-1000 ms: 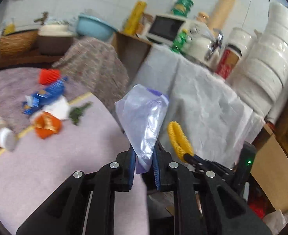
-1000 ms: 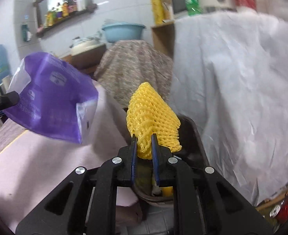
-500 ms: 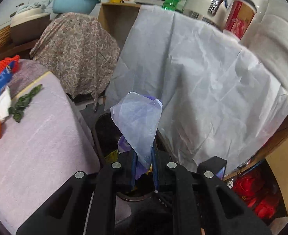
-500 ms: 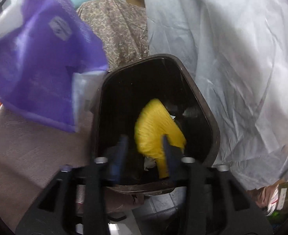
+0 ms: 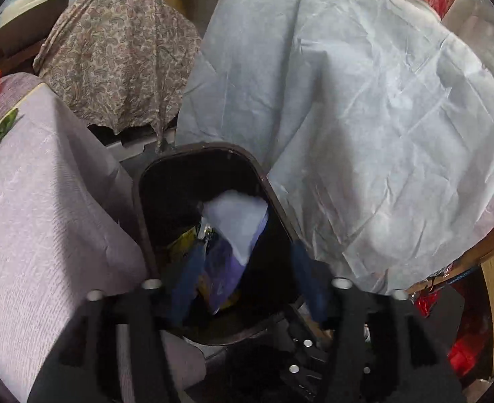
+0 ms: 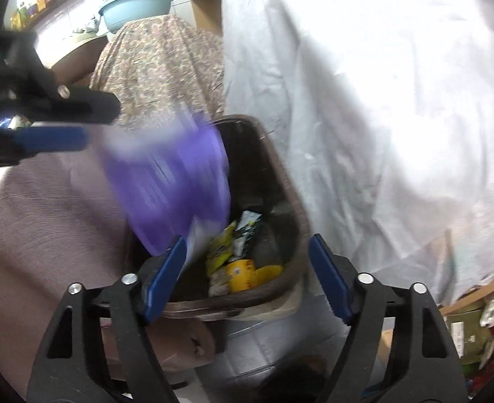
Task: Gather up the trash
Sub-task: 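Carry both items over the bin and open both tools to drop them, then move both tools back to the table toward the bottle and orange peel, then grasp the orange peel with the right tool while the left tool grasps the white bottle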
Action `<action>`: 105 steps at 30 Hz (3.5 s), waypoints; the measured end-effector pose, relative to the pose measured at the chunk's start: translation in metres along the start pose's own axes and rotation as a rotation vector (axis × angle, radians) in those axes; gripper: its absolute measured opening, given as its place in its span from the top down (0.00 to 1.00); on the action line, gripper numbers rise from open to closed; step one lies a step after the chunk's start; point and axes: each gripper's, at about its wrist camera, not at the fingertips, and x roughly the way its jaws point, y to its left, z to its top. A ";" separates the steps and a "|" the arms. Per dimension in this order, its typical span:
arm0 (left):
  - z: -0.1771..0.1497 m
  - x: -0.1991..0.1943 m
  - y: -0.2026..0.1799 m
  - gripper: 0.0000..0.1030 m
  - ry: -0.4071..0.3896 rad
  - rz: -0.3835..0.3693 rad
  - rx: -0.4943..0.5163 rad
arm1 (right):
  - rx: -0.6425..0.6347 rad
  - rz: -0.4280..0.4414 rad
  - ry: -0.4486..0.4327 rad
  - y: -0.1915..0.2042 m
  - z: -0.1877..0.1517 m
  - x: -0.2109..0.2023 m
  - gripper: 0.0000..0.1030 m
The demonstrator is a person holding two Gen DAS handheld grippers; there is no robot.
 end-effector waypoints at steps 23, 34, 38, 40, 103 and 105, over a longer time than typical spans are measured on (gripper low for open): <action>-0.057 -0.204 0.111 0.06 -0.312 0.205 0.092 | -0.218 0.297 -0.106 0.126 0.041 -0.092 0.16; -0.085 -0.249 0.206 0.05 -0.330 0.350 0.139 | -0.362 0.436 -0.064 0.205 0.044 -0.100 0.16; -0.090 -0.264 0.238 0.05 -0.354 0.402 0.122 | -0.388 0.482 -0.034 0.229 0.046 -0.094 0.16; -0.091 -0.269 0.251 0.05 -0.361 0.415 0.093 | -0.395 0.503 -0.017 0.243 0.048 -0.090 0.16; -0.019 -0.154 0.299 0.32 0.396 0.373 0.931 | -0.369 0.573 0.129 0.298 0.071 -0.044 0.82; -0.025 -0.158 0.299 0.32 0.381 0.373 0.933 | -0.367 0.577 0.127 0.296 0.070 -0.046 0.82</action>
